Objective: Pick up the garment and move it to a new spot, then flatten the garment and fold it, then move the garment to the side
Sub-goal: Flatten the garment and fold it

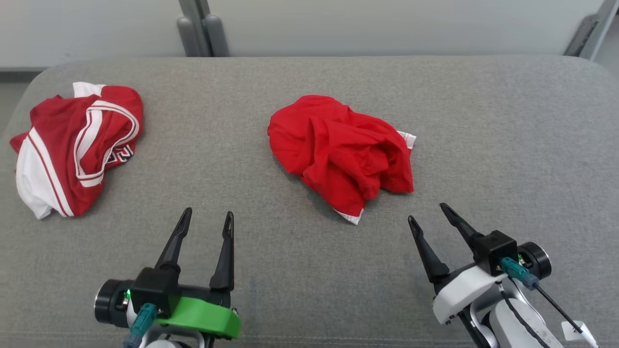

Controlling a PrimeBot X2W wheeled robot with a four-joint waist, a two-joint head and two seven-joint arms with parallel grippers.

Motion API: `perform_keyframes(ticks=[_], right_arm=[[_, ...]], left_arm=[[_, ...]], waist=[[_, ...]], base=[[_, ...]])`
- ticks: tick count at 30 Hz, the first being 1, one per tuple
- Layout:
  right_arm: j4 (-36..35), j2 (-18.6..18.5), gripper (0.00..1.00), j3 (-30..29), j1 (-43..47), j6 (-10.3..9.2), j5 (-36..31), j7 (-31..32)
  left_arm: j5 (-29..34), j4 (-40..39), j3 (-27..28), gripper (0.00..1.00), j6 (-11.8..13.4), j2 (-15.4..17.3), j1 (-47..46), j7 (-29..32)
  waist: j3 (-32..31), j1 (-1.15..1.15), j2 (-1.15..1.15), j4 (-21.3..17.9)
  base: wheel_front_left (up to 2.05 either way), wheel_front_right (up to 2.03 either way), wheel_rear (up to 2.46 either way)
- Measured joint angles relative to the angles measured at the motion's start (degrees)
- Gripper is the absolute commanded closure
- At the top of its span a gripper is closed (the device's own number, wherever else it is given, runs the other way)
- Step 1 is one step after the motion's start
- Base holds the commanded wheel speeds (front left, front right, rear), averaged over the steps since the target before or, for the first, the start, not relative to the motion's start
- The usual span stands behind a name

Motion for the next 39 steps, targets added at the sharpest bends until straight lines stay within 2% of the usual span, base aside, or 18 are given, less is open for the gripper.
perform_keyframes(ticks=[9,15,32,34,35,36,39], right_arm=[[6.6,-0.5,0.0,2.1,-6.0,0.86,-0.2,0.0],[10.2,-0.3,0.0,4.6,-8.5,1.35,-0.6,0.0],[18.8,0.2,0.0,6.8,-14.0,1.86,0.1,0.0],[19.8,0.2,0.24,6.9,-14.9,1.86,0.2,0.0],[20.2,0.2,0.42,7.0,-15.4,1.86,0.2,0.0],[20.6,0.2,0.53,7.0,-15.8,1.86,0.2,0.0],[21.7,0.2,0.73,7.5,-17.0,1.86,0.5,0.0]], left_arm=[[0.2,-0.4,-1.8,0.0,-0.5,-0.2,-3.5,0.0],[0.2,-0.5,-1.6,0.0,-0.4,-0.3,-4.5,0.0],[-0.2,-0.4,-1.4,0.0,0.6,-0.4,-4.8,0.0],[-0.2,-0.4,-1.4,0.0,0.6,-0.4,-5.0,0.0],[-0.2,-0.4,-1.4,0.0,0.7,-0.4,-5.0,0.0],[-0.2,-0.4,-1.3,0.0,0.8,-0.4,-5.2,0.0],[-0.2,-0.3,-1.1,0.0,1.0,-0.4,-5.5,0.0]], waist=[[3.7,0.0,0.0,6.2],[6.2,0.0,0.0,9.0],[8.8,0.0,0.0,10.0],[8.9,0.0,0.0,10.1],[9.0,0.0,0.0,10.1],[9.0,0.0,0.0,10.1],[9.2,0.0,0.0,10.2]], base=[[0.0,0.0,0.0],[0.0,0.0,0.0],[0.0,0.0,0.0],[0.0,0.0,0.0],[0.0,0.0,0.0],[0.0,0.0,0.0],[0.0,0.0,0.0]])
